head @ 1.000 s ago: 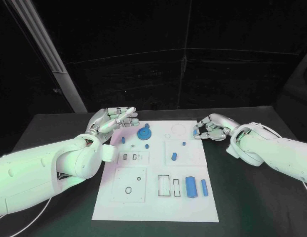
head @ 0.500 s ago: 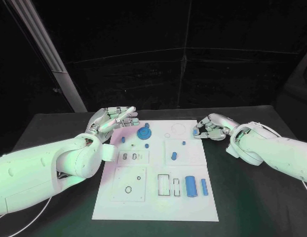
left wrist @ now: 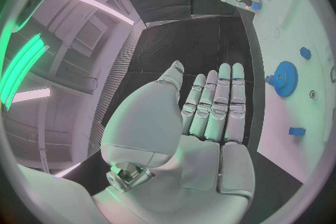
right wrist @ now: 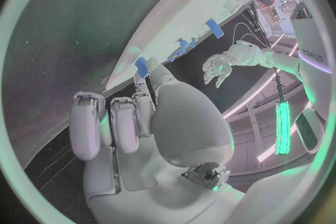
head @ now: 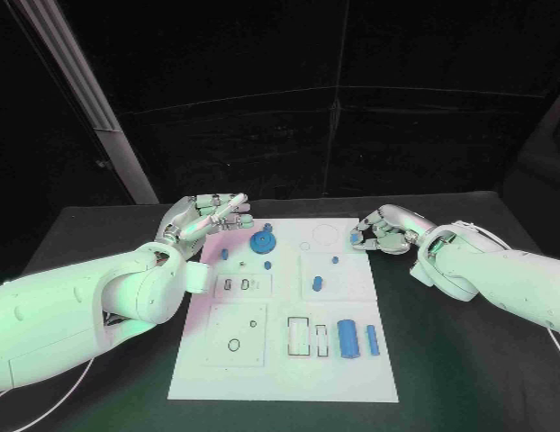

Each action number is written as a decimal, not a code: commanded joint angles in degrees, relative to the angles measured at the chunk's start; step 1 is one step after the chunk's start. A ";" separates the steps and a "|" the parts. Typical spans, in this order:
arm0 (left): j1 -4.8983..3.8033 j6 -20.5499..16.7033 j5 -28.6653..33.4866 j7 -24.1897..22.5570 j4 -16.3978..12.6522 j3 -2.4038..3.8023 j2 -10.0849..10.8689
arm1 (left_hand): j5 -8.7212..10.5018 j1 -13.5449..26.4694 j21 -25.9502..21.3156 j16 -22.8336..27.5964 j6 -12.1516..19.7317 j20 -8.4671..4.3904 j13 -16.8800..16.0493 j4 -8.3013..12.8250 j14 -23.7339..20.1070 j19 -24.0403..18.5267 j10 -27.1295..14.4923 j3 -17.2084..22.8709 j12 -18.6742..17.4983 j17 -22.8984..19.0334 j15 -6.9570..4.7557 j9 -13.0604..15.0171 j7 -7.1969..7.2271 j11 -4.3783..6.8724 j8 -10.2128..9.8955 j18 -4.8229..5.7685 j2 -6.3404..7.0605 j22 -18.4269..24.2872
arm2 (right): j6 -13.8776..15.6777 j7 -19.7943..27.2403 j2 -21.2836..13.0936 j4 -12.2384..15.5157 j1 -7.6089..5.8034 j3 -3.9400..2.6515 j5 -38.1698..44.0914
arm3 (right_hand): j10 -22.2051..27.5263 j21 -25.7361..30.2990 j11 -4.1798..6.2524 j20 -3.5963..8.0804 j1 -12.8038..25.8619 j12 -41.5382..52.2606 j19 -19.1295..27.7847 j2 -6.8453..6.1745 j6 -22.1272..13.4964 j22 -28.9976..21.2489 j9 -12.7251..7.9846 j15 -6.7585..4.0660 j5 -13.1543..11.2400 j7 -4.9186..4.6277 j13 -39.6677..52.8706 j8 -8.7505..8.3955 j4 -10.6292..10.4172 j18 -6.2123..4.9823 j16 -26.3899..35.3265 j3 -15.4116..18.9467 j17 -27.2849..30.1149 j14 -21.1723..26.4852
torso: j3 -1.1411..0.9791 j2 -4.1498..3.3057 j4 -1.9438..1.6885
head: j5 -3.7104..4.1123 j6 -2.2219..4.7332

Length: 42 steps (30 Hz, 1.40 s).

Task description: Assemble the parts on the task board

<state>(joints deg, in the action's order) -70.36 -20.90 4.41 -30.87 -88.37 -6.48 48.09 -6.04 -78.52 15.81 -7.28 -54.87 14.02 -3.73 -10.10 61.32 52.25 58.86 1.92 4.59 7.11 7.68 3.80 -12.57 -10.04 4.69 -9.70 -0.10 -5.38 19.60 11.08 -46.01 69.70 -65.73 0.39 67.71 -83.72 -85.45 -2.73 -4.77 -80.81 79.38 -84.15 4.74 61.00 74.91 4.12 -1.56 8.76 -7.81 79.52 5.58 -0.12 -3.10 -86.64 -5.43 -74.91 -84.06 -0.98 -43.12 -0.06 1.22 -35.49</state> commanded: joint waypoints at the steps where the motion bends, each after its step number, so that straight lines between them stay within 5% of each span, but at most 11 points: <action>1: -0.08 0.54 -0.30 -0.25 -0.01 0.04 0.15 | 0.21 -0.35 -0.19 0.30 0.03 0.04 0.05 0.32 -0.27 0.27 -0.15 0.12 -0.39 -0.03 0.11 -0.04 -0.13 -0.02 -0.22 -0.83 -0.04 0.07 | 4.13 -0.12 -0.59 1.65 -0.15 -0.08 0.05 | -0.98 -0.40 1.01 0.57 0.61 0.35 -0.48 0.59 2.00 4.41 0.36 -0.63 0.98 1.26 2.07 0.34 -0.18 0.82 -0.38 -0.72 -8.67 -4.61 | 0.07 0.10 -0.02 | 0.07 0.01; 7: -0.15 0.40 -0.30 -0.29 -0.15 0.05 0.54 | 0.21 -0.35 -0.19 0.30 0.03 0.04 0.05 0.32 -0.27 0.27 -0.15 0.12 -0.39 -0.03 0.11 -0.04 -0.13 -0.02 -0.22 -0.83 -0.04 0.07 | 5.90 -1.98 -1.76 6.56 -0.75 -0.20 0.56 | -1.17 -0.49 1.31 0.93 2.55 0.45 -0.65 0.09 2.81 4.65 0.43 -0.96 2.86 1.64 2.23 0.19 -0.60 0.87 -0.47 -1.63 -8.89 -4.66 | 0.24 0.21 -0.09 | 0.06 0.16; 14: -0.23 0.29 -0.30 -0.38 0.40 0.05 0.66 | 0.21 -0.43 -0.20 0.33 0.02 0.03 0.05 0.41 -0.26 0.29 -0.14 0.16 -0.41 -0.02 0.11 -0.04 -0.13 -0.02 -0.24 -0.83 -0.08 0.08 | 6.18 -6.26 0.13 10.92 -1.63 -0.24 3.84 | -1.29 -0.50 1.46 1.05 3.44 0.56 -0.70 -0.01 3.28 4.71 0.52 -1.07 3.27 1.82 2.35 0.21 -0.92 0.89 -0.48 -1.98 -8.90 -4.67 | 0.77 0.90 -0.34 | -0.30 -0.21; 26: -0.90 0.23 -0.29 -0.63 1.55 0.06 0.75 | 0.22 -0.50 -0.21 0.36 0.01 0.03 0.05 0.49 -0.25 0.30 -0.13 0.19 -0.42 -0.02 0.11 -0.04 -0.11 -0.01 -0.25 -0.83 -0.13 0.10 | 2.24 -12.52 10.41 10.94 -1.83 -0.19 12.40 | -1.29 -0.47 1.52 1.10 3.71 0.50 -0.67 -0.01 3.41 4.63 0.55 -1.13 3.38 1.89 2.31 0.20 -1.03 0.87 -0.39 -2.15 -8.73 -4.63 | 1.51 1.48 -1.35 | -2.53 -1.66; 32: -1.24 0.10 -0.29 -0.79 2.07 0.06 0.60 | 0.22 -0.50 -0.21 0.36 0.01 0.03 0.05 0.49 -0.25 0.30 -0.13 0.19 -0.42 -0.02 0.11 -0.04 -0.11 -0.01 -0.25 -0.83 -0.13 0.10 | 0.04 -13.91 14.03 9.76 -1.54 -0.04 14.94 | -1.26 -0.46 1.54 1.12 3.80 0.43 -0.67 0.01 3.45 4.62 0.56 -1.15 3.46 1.91 2.26 0.19 -1.07 0.87 -0.34 -2.24 -8.62 -4.61 | 1.59 1.45 -1.39 | -3.32 -2.09; 42: -1.60 0.06 -0.27 -0.87 2.46 0.06 0.30 | 0.22 -0.50 -0.21 0.36 0.01 0.03 0.05 0.49 -0.25 0.30 -0.13 0.19 -0.42 -0.02 0.11 -0.04 -0.11 -0.01 -0.25 -0.83 -0.13 0.10 | -3.62 -16.09 18.27 8.15 -0.28 0.64 19.09 | -1.05 -0.40 1.55 1.19 4.33 0.02 -0.61 -0.18 3.37 4.49 0.55 -1.19 3.26 1.90 1.97 0.01 -1.24 0.84 -0.16 -2.45 -8.27 -4.53 | 1.35 1.38 -1.15 | -4.36 -2.78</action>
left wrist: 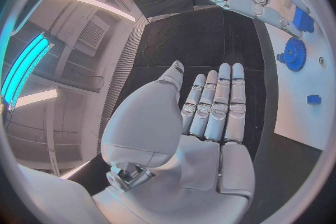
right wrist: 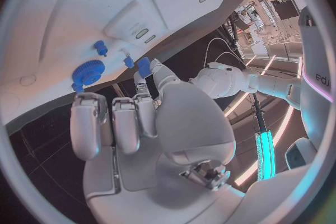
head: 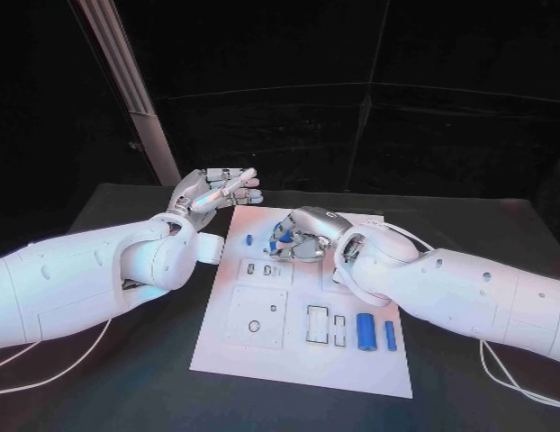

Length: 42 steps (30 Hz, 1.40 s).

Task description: Assemble the parts on the task board

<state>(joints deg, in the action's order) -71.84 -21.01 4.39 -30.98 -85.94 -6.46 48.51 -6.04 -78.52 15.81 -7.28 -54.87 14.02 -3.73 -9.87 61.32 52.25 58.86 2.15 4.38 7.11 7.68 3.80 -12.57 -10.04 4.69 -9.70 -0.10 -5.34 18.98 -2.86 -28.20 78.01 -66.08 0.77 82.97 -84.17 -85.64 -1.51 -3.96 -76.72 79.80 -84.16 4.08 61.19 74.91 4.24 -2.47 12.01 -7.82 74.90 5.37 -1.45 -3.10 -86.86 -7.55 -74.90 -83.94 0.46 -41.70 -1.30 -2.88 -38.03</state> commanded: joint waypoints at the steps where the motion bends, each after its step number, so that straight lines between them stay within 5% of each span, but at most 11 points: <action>1: -0.13 0.17 -0.26 -0.76 0.04 0.05 -0.14 | 0.22 -0.50 -0.21 0.36 0.01 0.03 0.05 0.27 -0.25 0.30 -0.13 -0.04 -0.20 -0.02 0.11 -0.04 -0.11 -0.01 -0.25 -0.83 -0.13 0.06 | -3.22 -2.39 0.64 -0.21 0.14 0.50 4.25 | -0.58 -0.19 0.33 0.38 0.27 -0.46 -0.59 0.35 3.15 4.49 0.43 -0.29 -0.04 1.90 6.55 0.18 0.14 0.84 0.08 -0.37 -8.22 -4.64 | -0.08 0.00 0.09 | -0.30 -0.32; 7: -0.19 0.22 -0.26 -0.75 0.10 0.05 -0.27 | 0.22 -0.50 -0.21 0.36 0.01 0.03 0.05 0.27 -0.25 0.30 -0.13 -0.04 -0.20 -0.02 0.11 -0.04 -0.11 -0.01 -0.25 -0.83 -0.13 0.06 | -4.07 -3.41 1.43 -0.63 0.34 1.13 6.18 | -0.51 -0.16 0.32 0.40 0.37 -0.59 -0.56 0.09 3.07 4.42 0.42 -0.30 -0.14 1.88 6.47 0.08 0.22 0.83 0.11 -0.44 -8.18 -4.63 | -0.13 -0.02 0.15 | -0.54 -0.65; 42: -0.21 0.34 -0.26 -0.56 0.45 0.04 -0.53 | 0.24 -0.57 -0.23 0.44 -0.05 0.02 0.04 0.43 -0.19 0.36 -0.05 -0.02 -0.21 -0.01 0.09 -0.03 -0.11 0.01 -0.28 -0.83 -0.18 0.11 | -8.67 -5.62 1.67 -1.33 0.53 2.08 8.99 | -0.41 -0.10 0.30 0.40 0.59 -0.76 -0.50 -0.19 3.03 4.29 0.41 -0.29 -0.20 1.83 6.36 -0.02 0.24 0.81 0.20 -0.51 -8.02 -4.59 | -0.12 0.02 0.19 | -0.49 -1.36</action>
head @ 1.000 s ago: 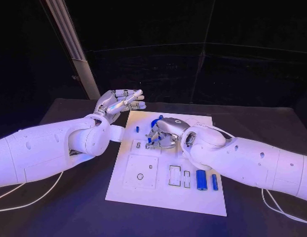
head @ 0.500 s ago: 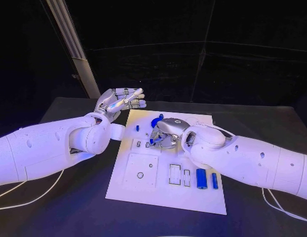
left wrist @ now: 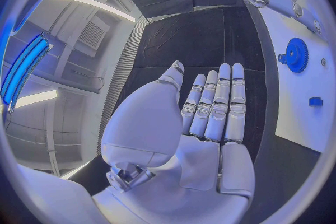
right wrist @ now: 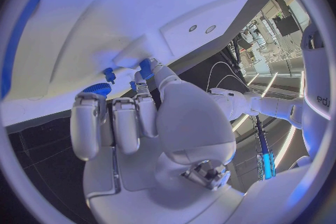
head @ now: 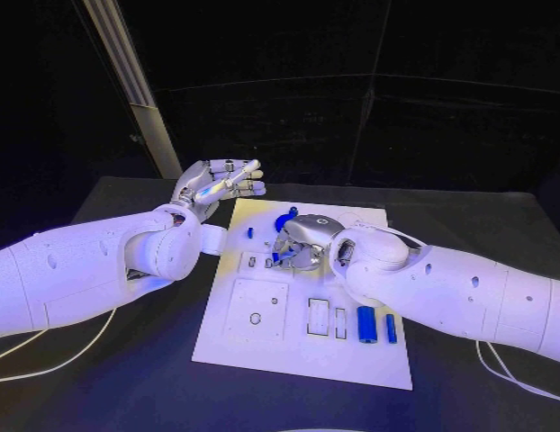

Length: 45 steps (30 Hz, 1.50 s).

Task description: Assemble the parts on the task board

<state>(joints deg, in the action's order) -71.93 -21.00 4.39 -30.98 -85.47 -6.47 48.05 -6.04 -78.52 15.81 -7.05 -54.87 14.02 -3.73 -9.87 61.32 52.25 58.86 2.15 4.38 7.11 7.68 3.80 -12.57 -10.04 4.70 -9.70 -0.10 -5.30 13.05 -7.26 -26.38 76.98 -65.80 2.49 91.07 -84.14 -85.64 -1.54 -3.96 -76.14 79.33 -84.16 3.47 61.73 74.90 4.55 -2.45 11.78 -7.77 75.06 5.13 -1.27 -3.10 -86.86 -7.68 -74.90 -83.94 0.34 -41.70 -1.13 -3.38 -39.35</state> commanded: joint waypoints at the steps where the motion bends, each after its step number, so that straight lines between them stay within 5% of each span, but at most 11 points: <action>1: -0.12 0.33 -0.25 -0.56 -0.01 0.05 -0.07 | 0.24 -0.57 -0.23 0.21 -0.05 0.02 0.04 0.43 -0.19 0.36 -0.05 -0.02 -0.21 -0.01 0.09 -0.03 -0.11 0.01 -0.28 -0.83 -0.18 0.07 | -2.96 -1.27 -0.18 -0.28 0.25 0.36 0.94 | -0.44 -0.10 0.33 0.41 0.01 -0.28 -0.50 0.42 2.49 4.30 0.10 -0.31 0.03 1.79 6.20 0.22 0.06 0.81 0.20 -0.38 -8.02 -4.59 | 0.00 0.02 0.02 | 0.01 -0.03; 9: -0.12 0.32 -0.25 -0.53 0.03 0.05 -0.12 | 0.24 -0.57 -0.23 0.21 -0.05 0.02 0.04 0.43 -0.19 0.36 -0.05 -0.02 -0.21 -0.01 0.09 -0.03 -0.11 0.01 -0.28 -0.83 -0.18 0.07 | -4.02 -1.54 -0.28 0.02 0.25 0.39 1.30 | -0.29 0.00 0.25 0.39 0.32 -0.55 -0.41 -0.06 2.27 4.11 0.06 -0.27 -0.06 1.68 6.03 -0.02 0.11 0.77 0.32 -0.49 -7.81 -4.54 | -0.02 -0.02 -0.04 | 0.07 -0.09; 17: -0.12 0.36 -0.25 -0.43 0.07 0.05 -0.13 | 0.25 -0.56 -0.24 0.23 -0.04 0.02 0.04 0.46 -0.19 0.37 -0.05 -0.04 -0.22 0.00 0.09 -0.03 -0.14 0.00 -0.30 -0.83 -0.16 0.08 | -2.55 -1.70 -0.38 0.20 0.25 0.39 1.39 | 0.77 0.31 -0.70 -0.06 2.17 -2.36 -0.11 -2.20 -0.43 3.53 -0.56 0.44 -0.31 0.49 4.75 -1.58 -0.33 0.67 0.79 -0.15 -7.00 -4.36 | 0.03 0.01 -0.03 | 0.15 -0.04; 31: -0.12 0.47 -0.25 -0.29 0.06 0.05 -0.13 | 0.26 -0.51 -0.25 0.28 -0.01 0.02 0.05 0.49 -0.19 0.39 -0.07 -0.10 -0.25 0.00 0.10 -0.04 -0.20 -0.03 -0.35 -0.83 -0.12 0.10 | -1.50 -2.23 -0.41 0.31 0.25 0.39 1.72 | 1.12 0.41 -1.24 -0.61 3.61 -2.88 -0.07 -3.77 -1.85 3.43 -0.66 0.94 -0.16 -0.05 4.41 -1.58 -0.82 0.64 0.98 0.37 -6.71 -4.30 | 0.01 -0.01 -0.03 | 0.18 0.02; 45: -0.12 0.54 -0.25 -0.22 0.03 0.05 -0.10 | 0.26 -0.51 -0.25 0.28 -0.01 0.02 0.05 0.49 -0.19 0.39 -0.07 -0.10 -0.25 0.00 0.10 -0.04 -0.20 -0.03 -0.35 -0.83 -0.12 0.10 | 0.59 -2.99 -0.36 0.61 0.26 0.39 2.09 | 1.42 0.50 -1.54 -1.00 7.33 -3.33 -0.07 -5.69 -3.46 3.35 -0.49 1.27 -2.49 -0.24 4.08 -1.41 -3.03 0.62 1.15 3.06 -6.54 -4.27 | 0.02 0.00 -0.03 | 0.25 0.01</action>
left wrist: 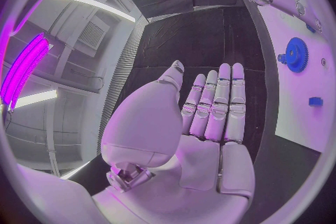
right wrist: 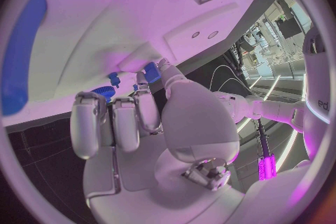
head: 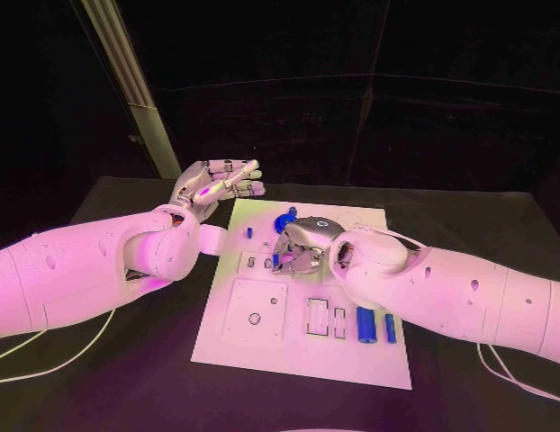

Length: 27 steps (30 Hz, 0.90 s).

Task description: Assemble the parts on the task board

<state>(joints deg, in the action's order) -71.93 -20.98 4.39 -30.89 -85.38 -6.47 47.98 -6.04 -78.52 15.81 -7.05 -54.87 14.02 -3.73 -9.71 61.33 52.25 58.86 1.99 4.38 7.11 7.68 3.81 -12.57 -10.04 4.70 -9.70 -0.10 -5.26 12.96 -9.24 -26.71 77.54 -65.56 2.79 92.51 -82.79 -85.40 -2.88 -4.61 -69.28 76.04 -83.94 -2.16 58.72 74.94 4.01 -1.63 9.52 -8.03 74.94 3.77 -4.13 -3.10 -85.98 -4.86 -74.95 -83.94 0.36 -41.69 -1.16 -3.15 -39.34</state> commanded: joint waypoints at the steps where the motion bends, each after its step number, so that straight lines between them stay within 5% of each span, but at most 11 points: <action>1: -0.12 0.52 -0.25 -0.31 -0.07 0.05 -0.02 | 0.26 -0.51 -0.25 0.28 -0.01 0.02 0.04 0.33 -0.19 0.39 -0.07 0.06 -0.26 0.00 0.10 -0.04 -0.20 -0.03 -0.35 -0.83 -0.12 0.06 | 0.76 -1.07 -0.03 0.07 0.02 0.09 0.67 | 0.03 0.25 -0.20 -0.36 0.51 0.04 -0.30 -0.01 -0.42 3.36 0.07 0.44 -0.25 0.03 4.26 -0.01 -0.23 0.63 0.25 0.26 -6.53 -4.27 | 0.00 -0.01 0.00 | 0.03 0.00; 12: -0.12 0.49 -0.25 -0.27 -0.04 0.05 0.00 | 0.26 -0.48 -0.26 0.31 0.02 0.02 0.05 0.35 -0.19 0.40 -0.10 0.04 -0.28 0.00 0.11 -0.05 -0.22 -0.06 -0.38 -0.82 -0.12 0.07 | 2.21 -1.95 -0.17 0.28 0.02 0.09 1.25 | 0.13 0.27 -0.16 -0.36 0.48 -0.16 -0.28 0.15 -0.32 3.30 0.13 0.42 -0.06 0.08 4.10 0.06 -0.33 0.62 0.35 0.33 -6.36 -4.24 | 0.00 0.01 0.00 | 0.10 0.02; 16: -0.12 0.56 -0.48 0.35 0.05 0.05 0.00 | 0.26 -0.47 -0.12 0.15 -0.04 -0.06 0.04 0.49 0.33 0.73 -0.02 0.01 -0.29 0.12 -0.01 -0.03 -0.15 -0.01 -0.42 -0.87 -0.16 0.06 | 7.41 -1.68 -1.06 1.10 0.07 0.09 1.67 | 3.34 0.56 -1.03 -0.72 2.37 -5.52 0.00 -2.07 -5.09 2.76 -0.43 1.03 -0.31 -1.00 0.04 -0.05 -2.11 0.53 0.94 2.89 -5.40 -3.98 | -0.06 0.04 0.03 | 0.17 0.09; 20: -0.11 1.60 -4.35 3.25 0.26 0.05 0.18 | 0.27 0.37 2.83 -2.64 -1.17 -2.08 -0.27 0.76 6.72 6.01 2.80 -0.53 0.63 2.12 -2.05 0.07 0.86 1.33 -0.27 -0.87 -0.23 -1.03 | 13.60 2.49 -3.52 3.28 0.10 0.05 -0.51 | 4.88 0.92 -1.78 -1.49 2.05 -7.86 0.33 -3.81 -7.83 2.10 -0.21 1.72 0.53 -1.77 -2.06 -0.13 -5.58 0.39 1.67 6.44 -4.29 -3.68 | -0.13 0.16 0.15 | 0.00 0.31; 25: -0.18 4.88 -13.89 11.71 0.45 0.05 0.69 | 0.37 2.54 7.10 -7.22 -4.29 -4.85 -1.09 -0.20 15.50 12.71 8.50 -2.10 2.50 6.10 -4.70 0.38 2.06 3.31 0.72 -0.85 0.22 -2.89 | 16.61 12.63 -8.20 6.98 -0.52 -0.04 -10.09 | 6.22 2.00 -2.21 -1.85 -0.73 -9.58 1.40 -3.11 -10.89 0.00 -0.30 2.08 1.02 -2.28 -3.84 -0.24 -8.68 -0.04 3.33 8.92 -1.80 -3.03 | -0.06 0.42 0.24 | -0.05 0.57; 27: -0.27 6.54 -18.88 16.18 0.70 0.06 0.80 | 0.42 3.35 9.72 -10.35 -5.63 -6.12 -1.59 -0.76 20.06 16.26 10.87 -2.77 3.15 8.85 -6.07 0.52 2.93 4.41 1.06 -0.93 0.27 -4.17 | 15.61 16.05 -10.48 8.68 -1.11 -0.21 -15.78 | 6.86 2.86 -2.11 -1.83 -1.73 -10.42 2.27 -2.35 -9.04 -1.67 -0.02 2.04 0.63 -2.10 -4.62 0.22 -8.76 -0.39 4.31 9.16 -0.37 -2.64 | -0.15 0.72 0.37 | -0.19 0.42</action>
<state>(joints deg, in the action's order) -72.01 -18.98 -3.53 -24.02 -84.79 -6.47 48.72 -5.96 -75.78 23.99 -15.53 -59.66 8.67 -5.02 -10.25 78.64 66.41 68.24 -0.29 7.09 14.38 2.40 4.24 -10.08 -6.25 5.54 -9.68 0.14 -8.69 24.83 -3.03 -36.03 84.95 -66.10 2.81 87.57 -76.41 -82.86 -4.93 -6.51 -70.47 65.96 -82.11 -4.62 49.09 73.82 3.84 0.01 10.35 -10.20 70.64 3.77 -12.56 -3.11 -82.04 4.25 -74.93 -83.93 0.27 -41.34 -0.95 -3.21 -38.81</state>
